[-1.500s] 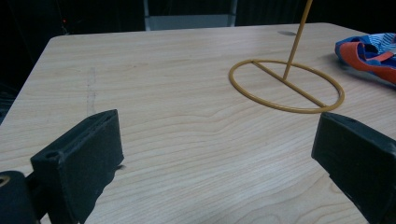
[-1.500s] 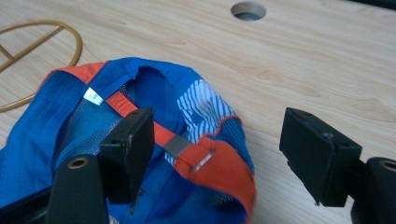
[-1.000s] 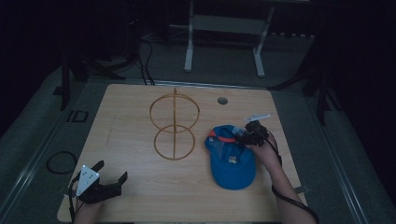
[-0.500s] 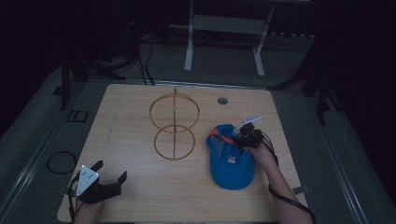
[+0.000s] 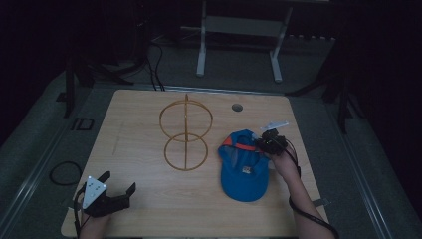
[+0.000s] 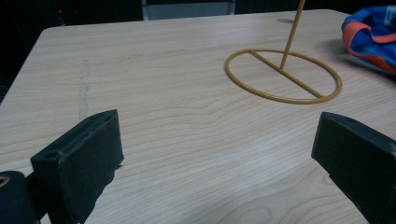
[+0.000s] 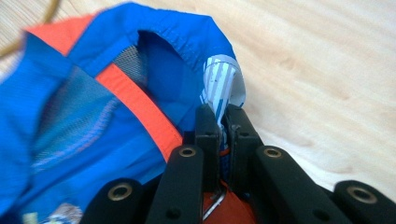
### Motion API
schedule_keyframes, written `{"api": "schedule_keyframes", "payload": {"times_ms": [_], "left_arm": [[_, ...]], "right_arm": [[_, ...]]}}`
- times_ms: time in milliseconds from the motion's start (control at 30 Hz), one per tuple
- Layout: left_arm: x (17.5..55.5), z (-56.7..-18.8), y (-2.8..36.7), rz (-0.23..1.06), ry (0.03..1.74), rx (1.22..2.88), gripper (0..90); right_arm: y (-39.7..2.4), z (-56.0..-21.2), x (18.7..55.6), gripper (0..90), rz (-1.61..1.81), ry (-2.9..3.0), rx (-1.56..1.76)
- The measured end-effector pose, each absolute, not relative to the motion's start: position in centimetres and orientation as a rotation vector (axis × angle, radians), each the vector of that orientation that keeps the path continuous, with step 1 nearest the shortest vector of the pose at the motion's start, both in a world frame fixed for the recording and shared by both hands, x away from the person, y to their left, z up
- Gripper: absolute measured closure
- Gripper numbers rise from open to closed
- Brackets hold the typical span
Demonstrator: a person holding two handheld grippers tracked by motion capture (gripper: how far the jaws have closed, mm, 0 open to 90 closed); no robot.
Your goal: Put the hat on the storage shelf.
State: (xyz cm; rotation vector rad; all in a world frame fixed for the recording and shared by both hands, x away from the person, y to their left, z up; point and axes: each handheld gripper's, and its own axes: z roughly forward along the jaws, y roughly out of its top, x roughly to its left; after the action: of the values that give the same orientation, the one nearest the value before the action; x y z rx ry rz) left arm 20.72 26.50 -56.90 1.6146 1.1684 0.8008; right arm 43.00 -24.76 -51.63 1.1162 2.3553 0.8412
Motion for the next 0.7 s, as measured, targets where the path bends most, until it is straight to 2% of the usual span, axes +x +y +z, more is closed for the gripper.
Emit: {"api": "schedule_keyframes", "payload": {"times_ms": [267,700], "left_arm": [[20.7,-56.7,26.5,0.798,1.192,1.598,2.3],[21.1,-54.0,24.5,0.665,1.156,1.665,2.3]], "right_arm": [[-25.2,-47.8,41.3,85.7,0.952,2.277,1.075],[-26.0,-41.9,38.6,85.7,1.183,2.153,1.032]]}}
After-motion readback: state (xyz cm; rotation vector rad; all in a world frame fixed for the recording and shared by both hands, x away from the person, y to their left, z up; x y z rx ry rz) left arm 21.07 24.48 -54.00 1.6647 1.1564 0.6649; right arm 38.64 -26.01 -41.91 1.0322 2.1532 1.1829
